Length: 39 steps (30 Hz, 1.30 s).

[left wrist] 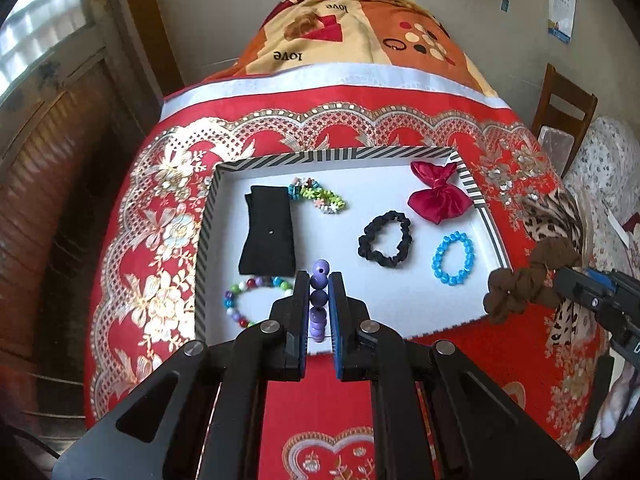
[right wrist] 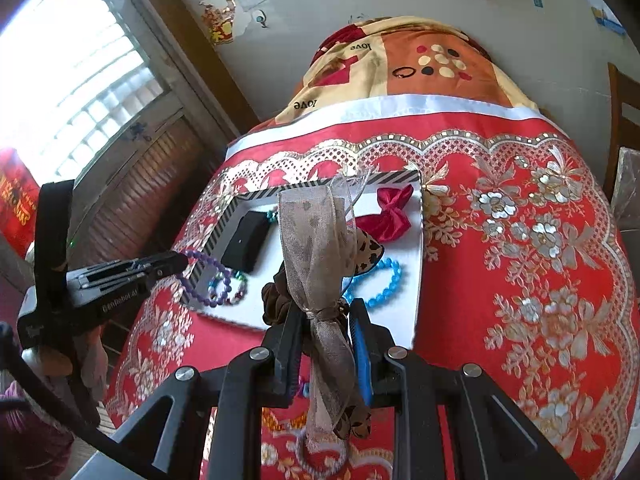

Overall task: Organize jewelry
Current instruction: 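Carry both items into the white tray and open both tools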

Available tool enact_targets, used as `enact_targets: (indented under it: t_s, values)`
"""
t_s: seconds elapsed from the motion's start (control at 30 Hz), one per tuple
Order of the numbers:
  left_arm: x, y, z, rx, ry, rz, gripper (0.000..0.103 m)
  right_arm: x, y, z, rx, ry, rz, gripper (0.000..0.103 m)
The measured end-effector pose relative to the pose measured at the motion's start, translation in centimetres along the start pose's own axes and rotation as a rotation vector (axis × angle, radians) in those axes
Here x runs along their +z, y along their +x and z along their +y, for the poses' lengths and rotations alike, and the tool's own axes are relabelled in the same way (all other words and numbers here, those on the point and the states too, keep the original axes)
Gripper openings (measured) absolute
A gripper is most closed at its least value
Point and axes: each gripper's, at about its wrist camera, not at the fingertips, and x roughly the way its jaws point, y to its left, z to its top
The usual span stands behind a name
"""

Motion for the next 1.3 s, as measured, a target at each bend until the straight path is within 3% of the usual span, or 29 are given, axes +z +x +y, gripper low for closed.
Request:
enact_targets:
  t_s: [0.47,0.8,1.3]
  values:
    - [2.8,6.0,0.1,-0.065,0.024,0.078,0.008,4.6,5.6,-0.4,-0.031,0.035,0.03,0.021]
    - [2.3,10.9,3.4,-0.031,-0.047,0.162,0.008,7.6,10.8,-0.7,-0.04,0.049,0.085,0.021]
    - [2.6,12.3,3.7,-0.033,-0.078,0.167,0.008,10.7,20.3,-1.2,-0.044,0.082,0.188,0.021]
